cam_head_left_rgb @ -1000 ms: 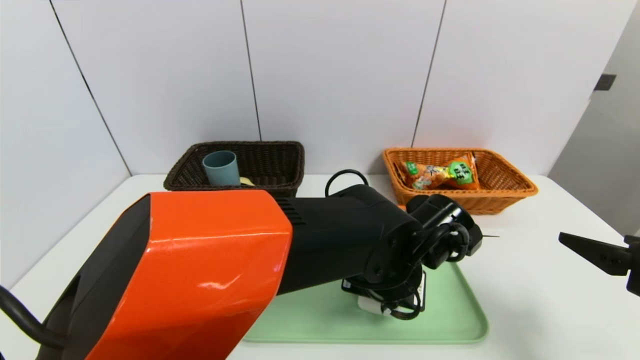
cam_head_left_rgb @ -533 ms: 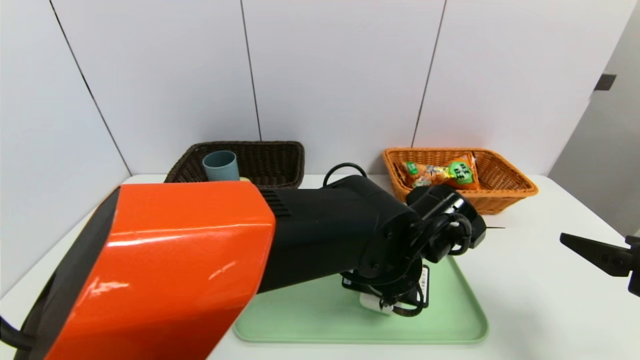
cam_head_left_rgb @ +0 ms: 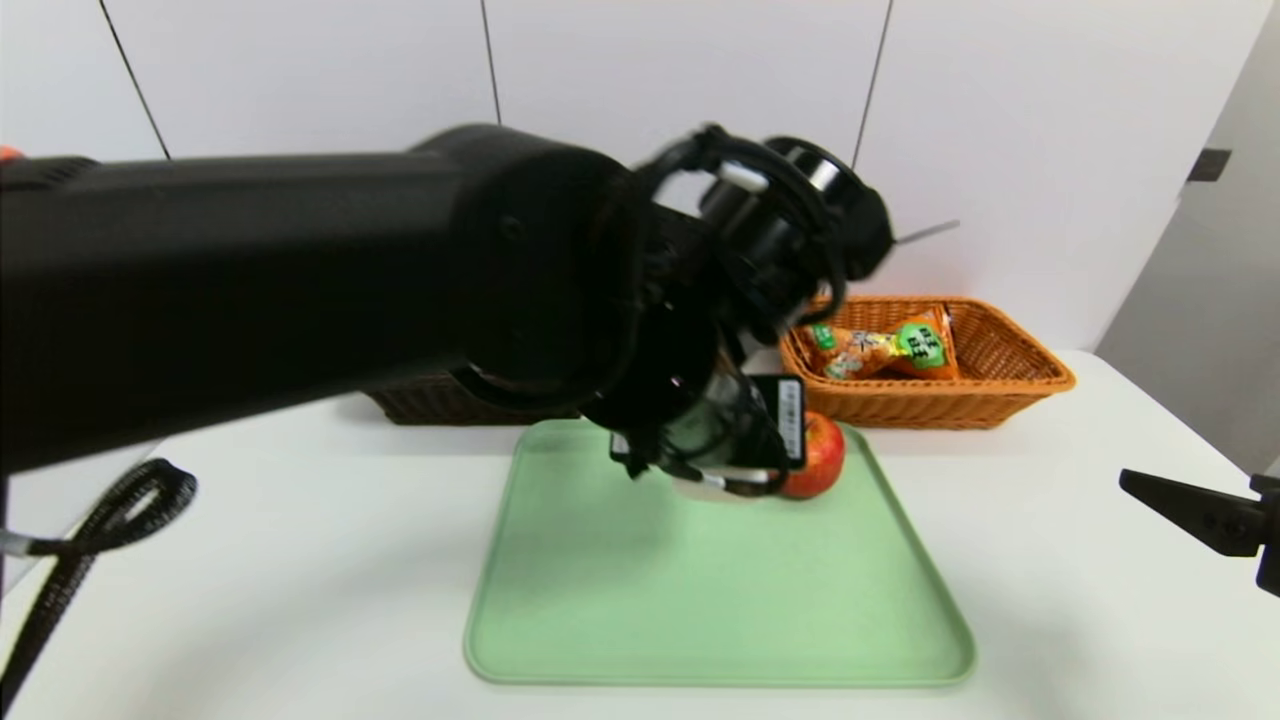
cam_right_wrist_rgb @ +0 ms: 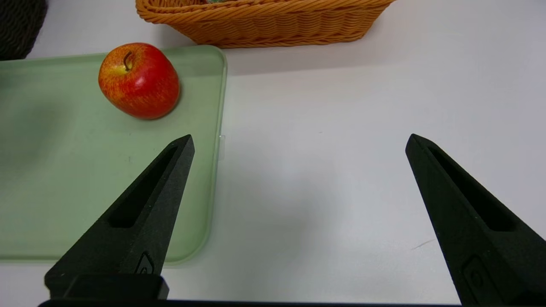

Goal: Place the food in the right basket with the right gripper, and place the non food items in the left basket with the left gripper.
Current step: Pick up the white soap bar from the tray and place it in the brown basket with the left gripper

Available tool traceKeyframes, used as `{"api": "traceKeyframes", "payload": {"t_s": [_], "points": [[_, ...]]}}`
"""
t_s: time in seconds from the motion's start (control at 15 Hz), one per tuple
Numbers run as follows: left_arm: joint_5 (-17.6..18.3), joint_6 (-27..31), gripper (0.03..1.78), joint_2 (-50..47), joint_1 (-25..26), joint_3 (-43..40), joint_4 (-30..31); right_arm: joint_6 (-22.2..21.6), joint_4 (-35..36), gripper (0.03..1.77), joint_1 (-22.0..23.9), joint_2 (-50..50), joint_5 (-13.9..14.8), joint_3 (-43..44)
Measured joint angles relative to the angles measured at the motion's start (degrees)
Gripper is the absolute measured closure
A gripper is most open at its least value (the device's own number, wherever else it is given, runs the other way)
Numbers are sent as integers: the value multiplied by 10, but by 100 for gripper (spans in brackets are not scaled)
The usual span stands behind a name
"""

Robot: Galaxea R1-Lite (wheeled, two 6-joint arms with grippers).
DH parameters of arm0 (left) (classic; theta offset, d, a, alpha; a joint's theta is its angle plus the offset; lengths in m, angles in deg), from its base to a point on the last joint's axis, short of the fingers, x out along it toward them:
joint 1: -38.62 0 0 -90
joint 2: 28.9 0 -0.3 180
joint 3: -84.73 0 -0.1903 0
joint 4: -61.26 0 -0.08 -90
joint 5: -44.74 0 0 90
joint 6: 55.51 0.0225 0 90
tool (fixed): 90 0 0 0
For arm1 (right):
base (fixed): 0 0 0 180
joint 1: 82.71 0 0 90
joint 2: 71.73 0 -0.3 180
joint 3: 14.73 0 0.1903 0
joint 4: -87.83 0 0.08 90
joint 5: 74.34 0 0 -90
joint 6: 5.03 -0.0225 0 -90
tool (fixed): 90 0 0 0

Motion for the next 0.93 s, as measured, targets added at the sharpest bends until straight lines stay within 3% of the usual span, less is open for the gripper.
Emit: {"api": "traceKeyframes", "payload": {"t_s": [0.27,0.47,0.93], "points": [[2,15,84,-33,116,0,20,-2,4,9,0,3,-2,-5],[10,30,84,-28,187,0,78,-2,4,9,0,6,-3,-4],[10,70,84,50,266,0,170,0,4,9,0,10,0,-2]]}}
